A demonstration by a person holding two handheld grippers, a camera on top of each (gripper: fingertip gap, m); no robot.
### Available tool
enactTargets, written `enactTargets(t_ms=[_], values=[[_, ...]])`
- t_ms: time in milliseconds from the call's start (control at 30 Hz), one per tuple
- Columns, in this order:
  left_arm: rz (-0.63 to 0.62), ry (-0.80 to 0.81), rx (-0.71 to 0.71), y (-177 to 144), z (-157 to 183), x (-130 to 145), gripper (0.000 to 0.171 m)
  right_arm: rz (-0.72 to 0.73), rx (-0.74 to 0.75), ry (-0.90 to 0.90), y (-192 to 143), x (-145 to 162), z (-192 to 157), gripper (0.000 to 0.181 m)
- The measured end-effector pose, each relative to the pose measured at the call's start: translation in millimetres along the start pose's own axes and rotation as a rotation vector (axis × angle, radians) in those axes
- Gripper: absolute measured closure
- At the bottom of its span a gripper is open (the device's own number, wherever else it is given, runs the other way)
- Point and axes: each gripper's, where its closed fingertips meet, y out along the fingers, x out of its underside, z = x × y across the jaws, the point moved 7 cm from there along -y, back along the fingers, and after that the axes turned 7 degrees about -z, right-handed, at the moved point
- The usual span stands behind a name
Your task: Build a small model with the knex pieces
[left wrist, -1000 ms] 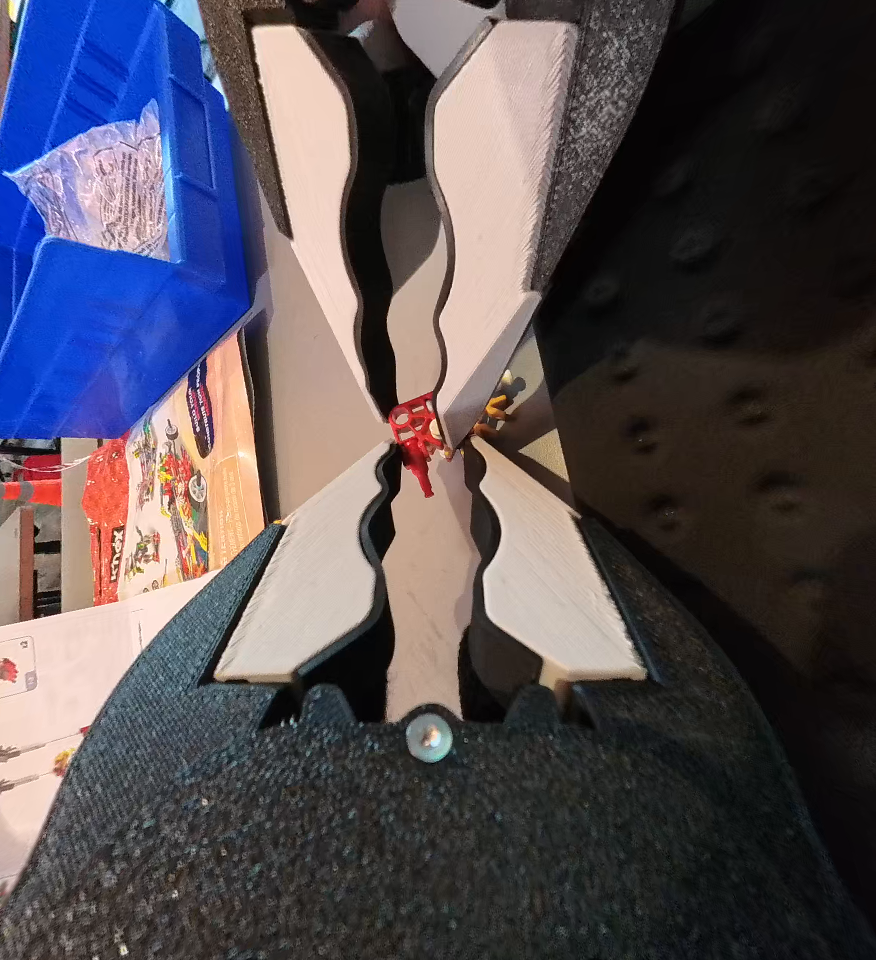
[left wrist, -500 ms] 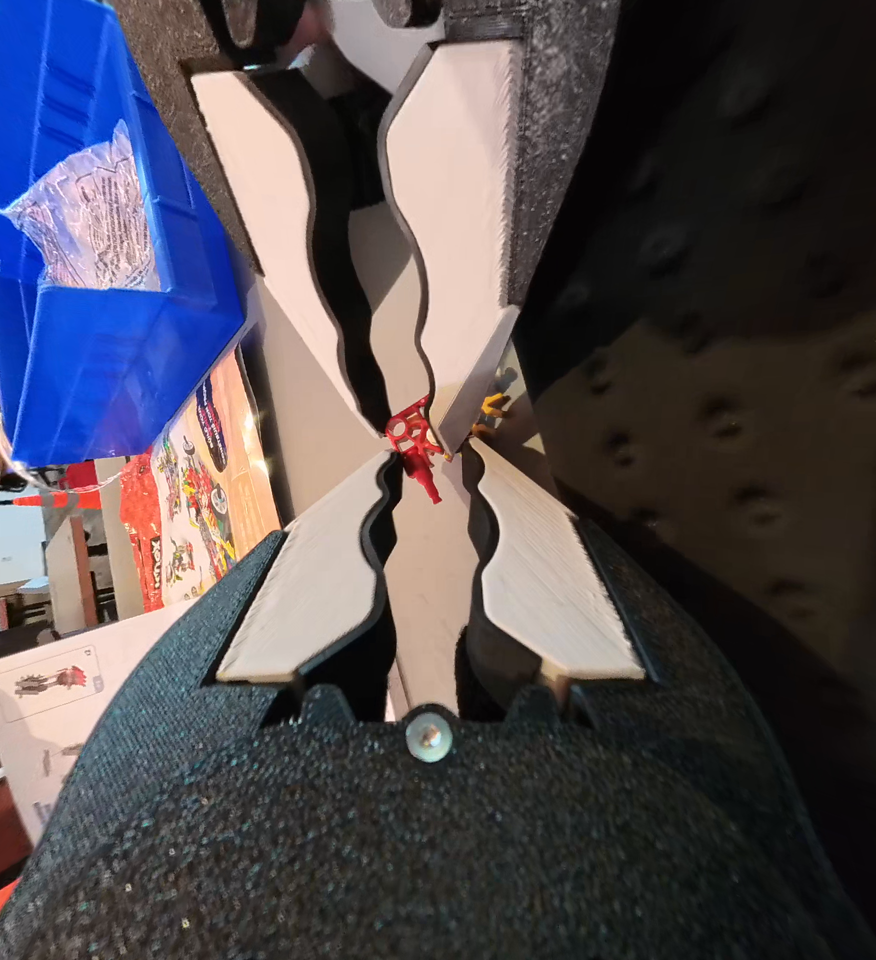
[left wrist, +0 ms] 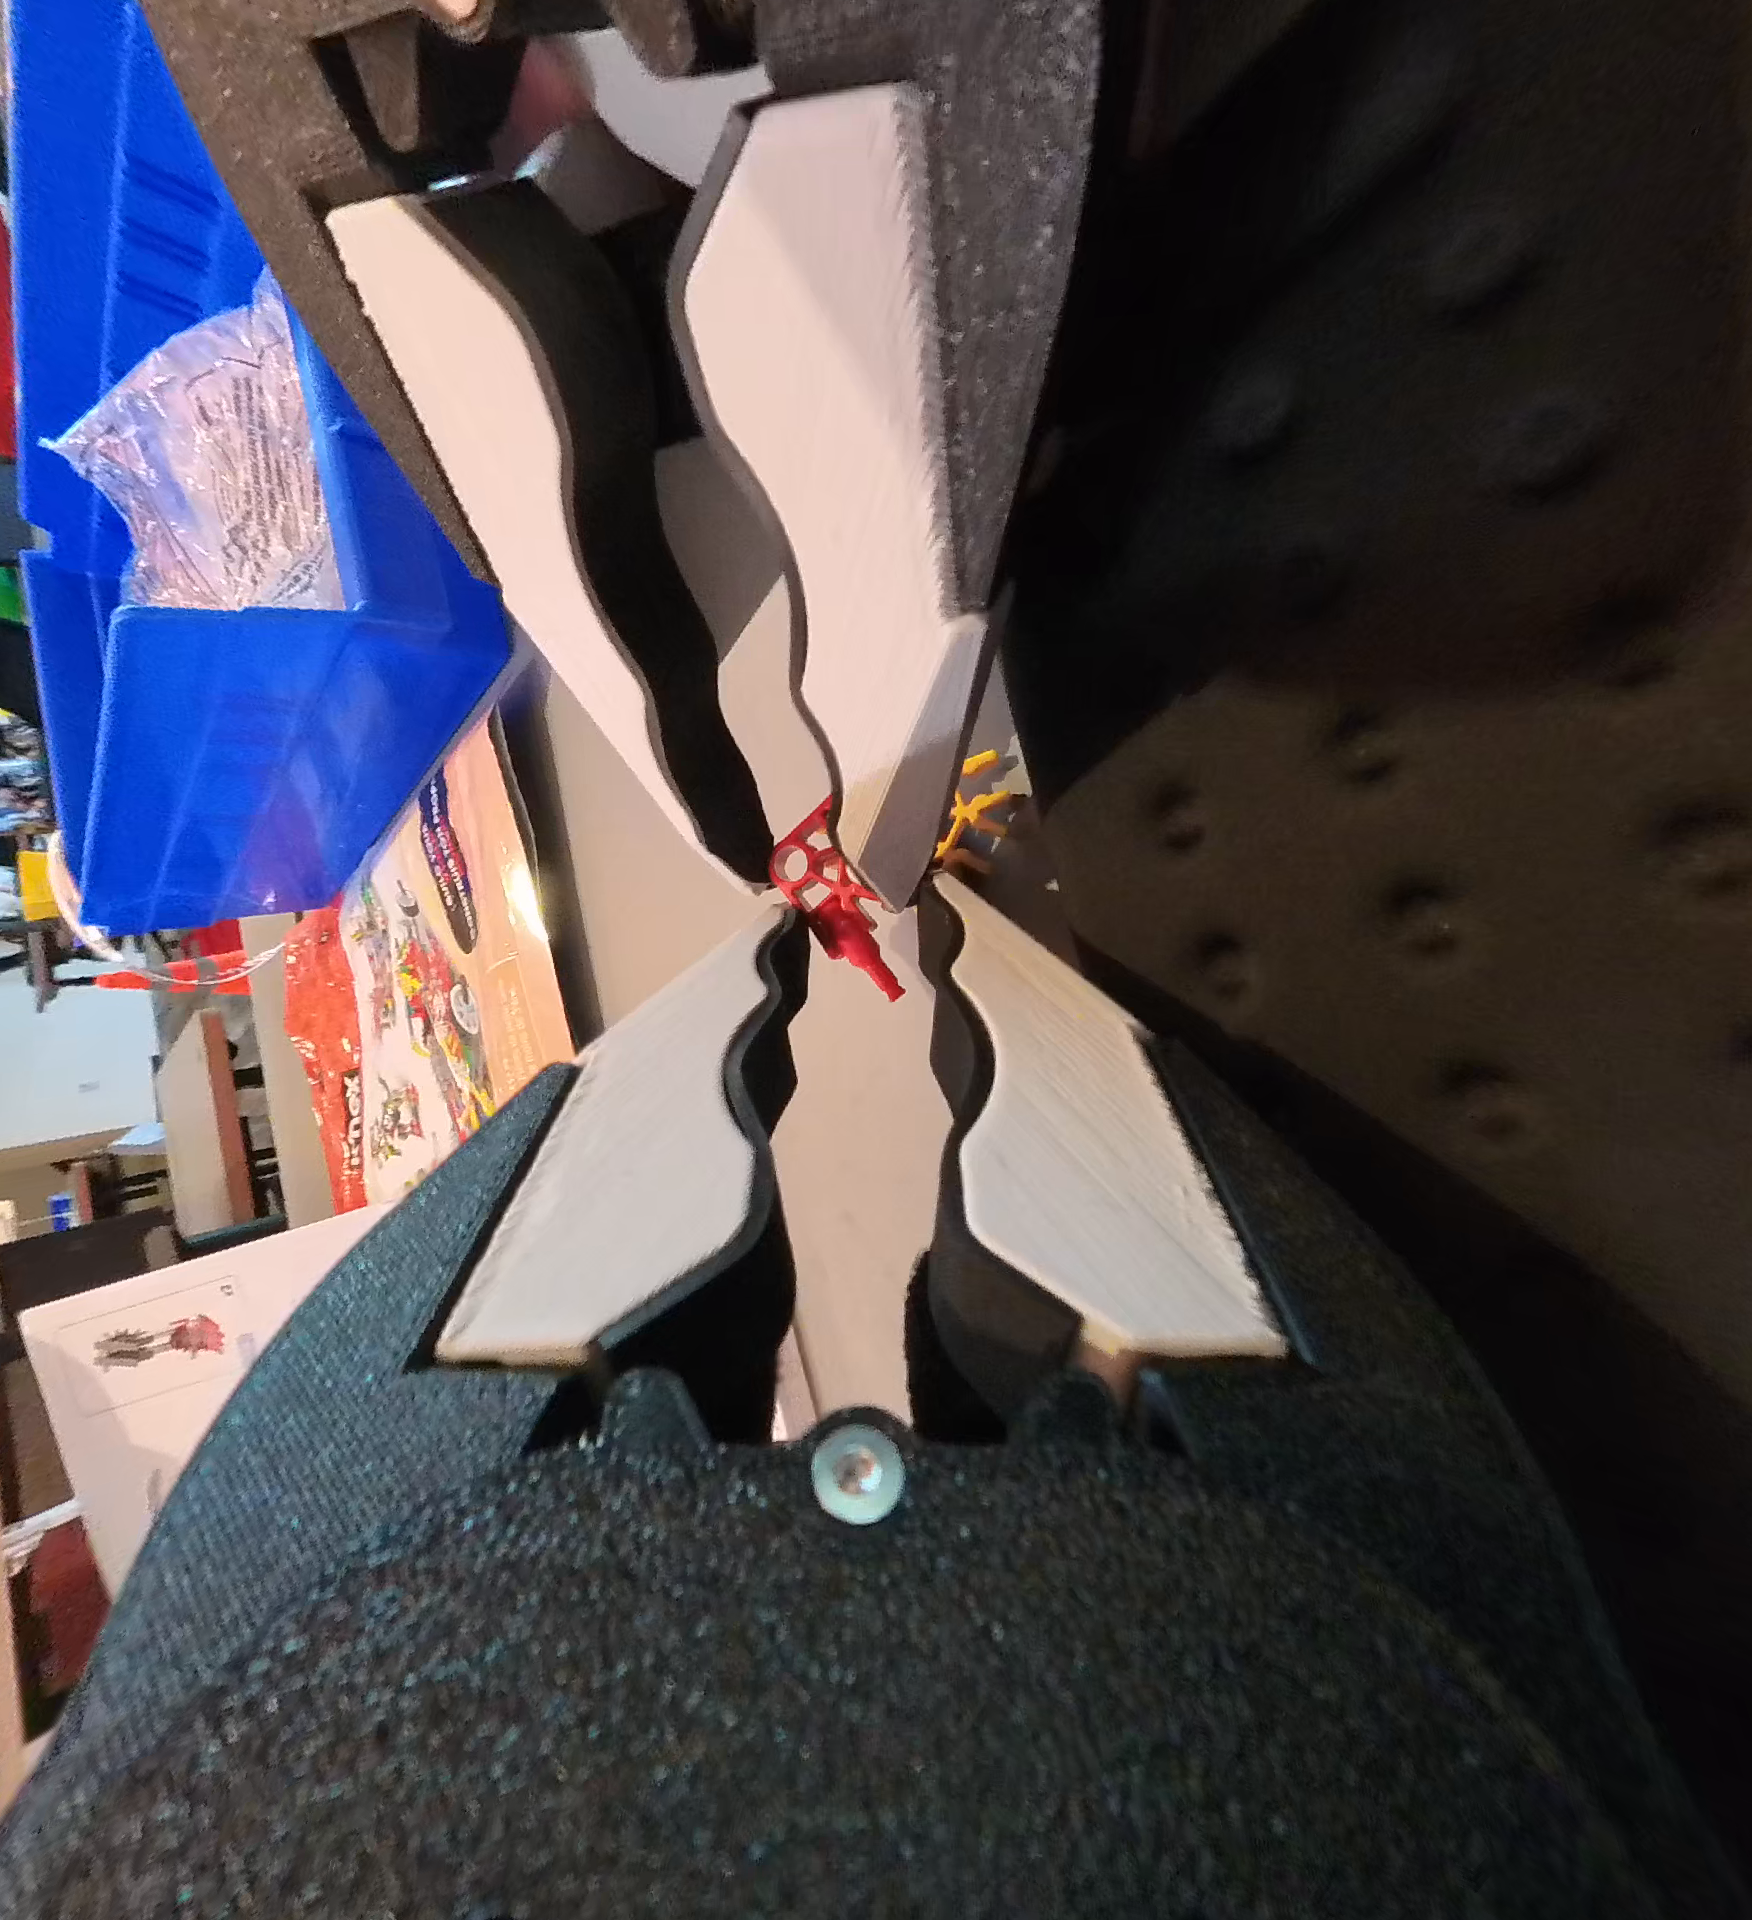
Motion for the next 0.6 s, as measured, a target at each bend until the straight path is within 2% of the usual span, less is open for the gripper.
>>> enactTargets(t_ms=[33, 200, 233, 267, 300, 333, 400, 533, 600], values=[[0.002, -0.001, -0.024, -0.5, 2.1, -1.1, 0.159, 0.002, -0.02, 0.0, -0.8, 0.1, 0.8, 0.161], [-0.016, -0.04, -0.059, -2.8, 4.9, -4.6, 0.16, 0.017, -0.071, 0.004, -2.3, 1.1, 5.8, 0.162], [-0.026, -0.044, -0.071, -3.3, 5.7, -5.8, 0.17, 0.018, -0.096, -0.008, -2.7, 0.5, 6.1, 0.162], [-0.027, -0.036, -0.061, -1.8, 9.8, -7.1, 0.171, 0.004, -0.118, -0.036, -0.5, 1.4, 2.9, 0.167], [-0.015, -0.004, -0.035, 4.2, 21.4, -11.1, 0.171, -0.04, -0.101, -0.061, 6.7, 4.4, 0.1, 0.181], [-0.035, 0.035, -0.025, 4.1, 21.3, -12.3, 0.171, -0.055, -0.088, -0.062, 9.0, 6.6, 2.9, 0.181], [0.041, -0.039, 0.022, 2.4, 18.7, -6.7, 0.171, -0.021, -0.121, -0.038, 9.4, 5.6, 5.1, 0.181], [0.077, -0.098, 0.028, 1.8, 16.5, -5.8, 0.171, 0.048, -0.1, -0.015, 6.1, -0.5, 5.8, 0.181], [0.043, -0.089, 0.011, 3.2, 13.6, -0.5, 0.171, 0.057, -0.108, 0.001, 5.6, -0.4, 10.2, 0.18]])
